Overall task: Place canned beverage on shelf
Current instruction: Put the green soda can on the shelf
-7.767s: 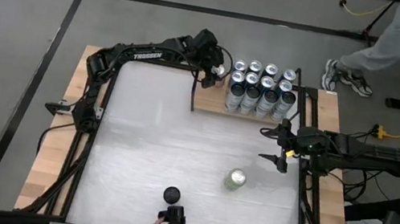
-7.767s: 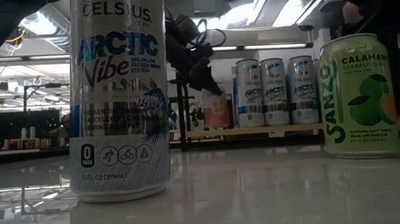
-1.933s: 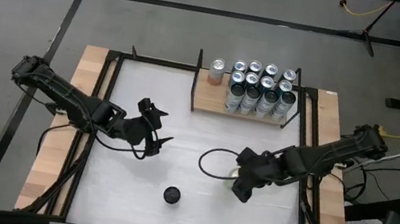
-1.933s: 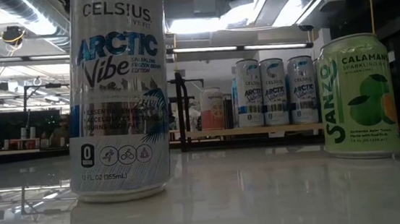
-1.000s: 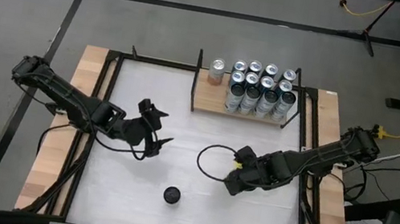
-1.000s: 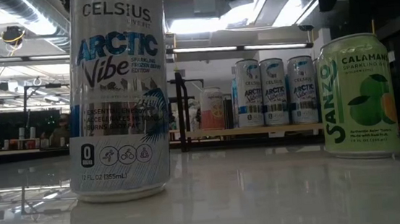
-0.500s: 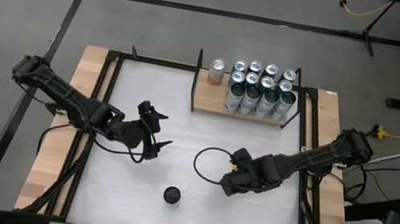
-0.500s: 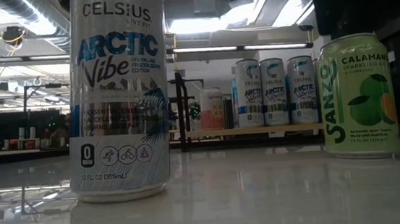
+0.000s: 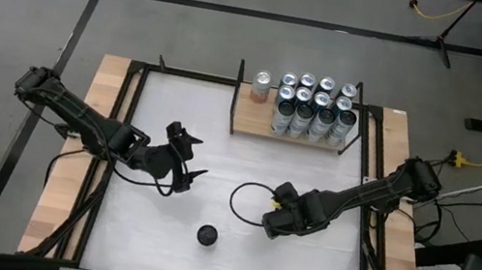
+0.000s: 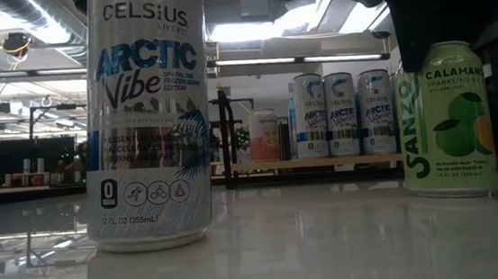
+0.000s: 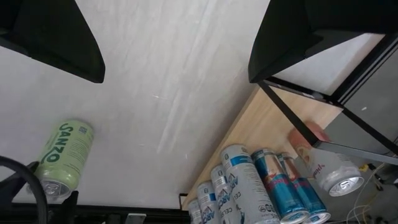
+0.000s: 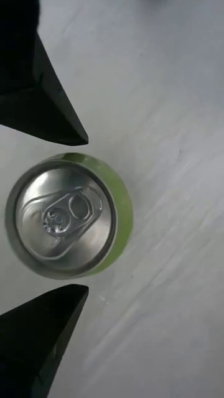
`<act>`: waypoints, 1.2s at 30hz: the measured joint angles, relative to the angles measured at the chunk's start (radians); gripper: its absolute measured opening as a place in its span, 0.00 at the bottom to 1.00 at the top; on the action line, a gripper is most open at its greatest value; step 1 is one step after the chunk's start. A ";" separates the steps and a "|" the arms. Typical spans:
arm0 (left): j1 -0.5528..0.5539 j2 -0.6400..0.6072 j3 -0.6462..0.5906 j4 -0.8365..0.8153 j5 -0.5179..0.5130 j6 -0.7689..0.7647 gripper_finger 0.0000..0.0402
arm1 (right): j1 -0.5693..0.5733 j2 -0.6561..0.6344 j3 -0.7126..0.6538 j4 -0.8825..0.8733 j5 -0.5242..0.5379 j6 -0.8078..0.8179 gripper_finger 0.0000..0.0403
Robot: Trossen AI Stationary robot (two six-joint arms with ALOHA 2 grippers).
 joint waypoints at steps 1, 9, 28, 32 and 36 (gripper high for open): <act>0.000 0.000 0.000 0.000 0.000 0.000 0.96 | 0.000 0.000 0.000 0.002 0.000 -0.011 0.92; 0.000 0.000 0.000 0.000 0.000 -0.001 0.96 | 0.000 0.011 0.000 0.004 0.025 -0.017 0.92; 0.000 0.000 0.000 0.002 0.000 -0.001 0.96 | 0.000 0.050 0.000 0.008 0.008 -0.042 0.72; 0.000 0.000 0.000 0.002 0.000 -0.001 0.96 | 0.000 0.050 0.000 0.008 0.008 -0.048 0.70; 0.000 0.000 0.000 0.002 0.000 -0.001 0.96 | 0.000 0.050 0.000 0.012 0.008 -0.084 0.74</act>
